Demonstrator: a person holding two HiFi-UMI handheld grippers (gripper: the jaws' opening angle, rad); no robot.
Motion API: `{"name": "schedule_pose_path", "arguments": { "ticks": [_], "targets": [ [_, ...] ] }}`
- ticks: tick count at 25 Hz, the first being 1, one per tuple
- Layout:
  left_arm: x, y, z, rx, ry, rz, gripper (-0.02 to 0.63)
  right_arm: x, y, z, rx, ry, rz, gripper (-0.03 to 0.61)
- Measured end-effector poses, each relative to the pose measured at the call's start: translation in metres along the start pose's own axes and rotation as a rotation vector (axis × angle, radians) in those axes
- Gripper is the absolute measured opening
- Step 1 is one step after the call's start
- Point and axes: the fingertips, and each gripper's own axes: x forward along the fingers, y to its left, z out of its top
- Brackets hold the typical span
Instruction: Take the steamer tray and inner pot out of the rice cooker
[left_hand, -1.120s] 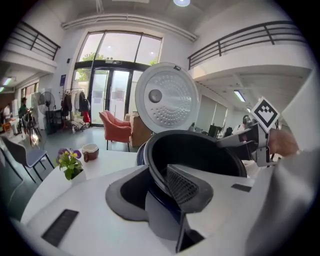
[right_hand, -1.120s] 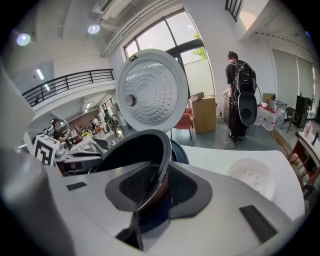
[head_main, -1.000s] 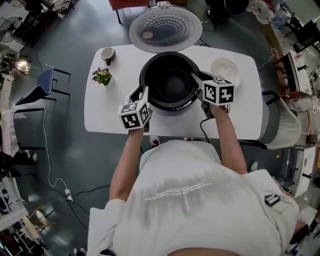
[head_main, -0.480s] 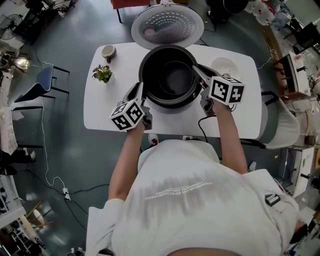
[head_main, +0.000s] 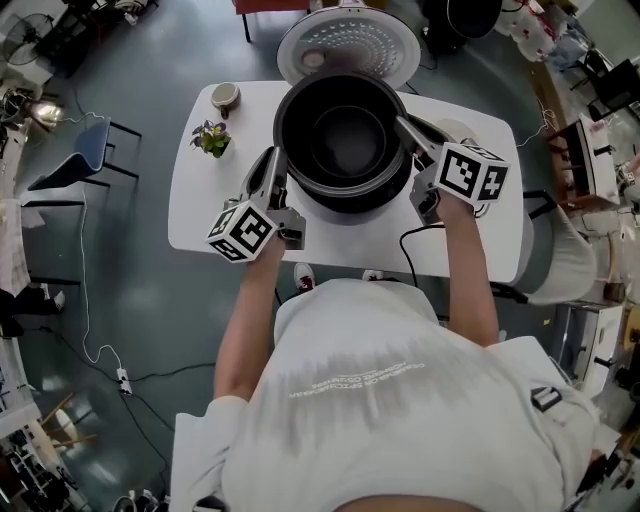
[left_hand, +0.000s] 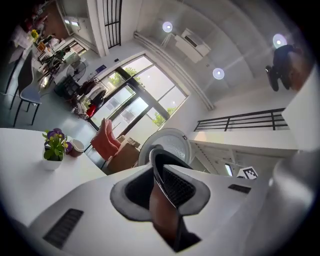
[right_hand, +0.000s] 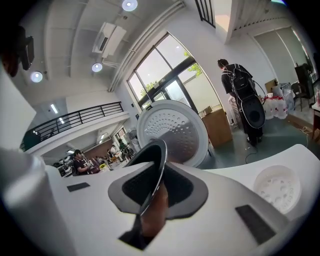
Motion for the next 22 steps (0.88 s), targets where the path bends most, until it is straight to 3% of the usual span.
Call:
{"name": "schedule_pose_path", "arguments": {
  "ticks": [9, 14, 22],
  "targets": [
    [-0.021, -0.007, 0.037, -0.07, -0.114, -0.06, 0.069, 0.007, 0.031, 0.013, -0.032, -0.017, 0.06, 0.077],
    [-0.038, -0.002, 0.06, -0.026, -0.155, -0.029, 0.069, 0.021, 0.053, 0.009, -0.062, 0.006, 0.096, 0.084],
    [-0.083, 0.024, 0.089, -0.022, -0.248, 0.056, 0.069, 0.056, 0.098, -0.008, -0.106, 0.066, 0.183, 0.087]
  ]
}}
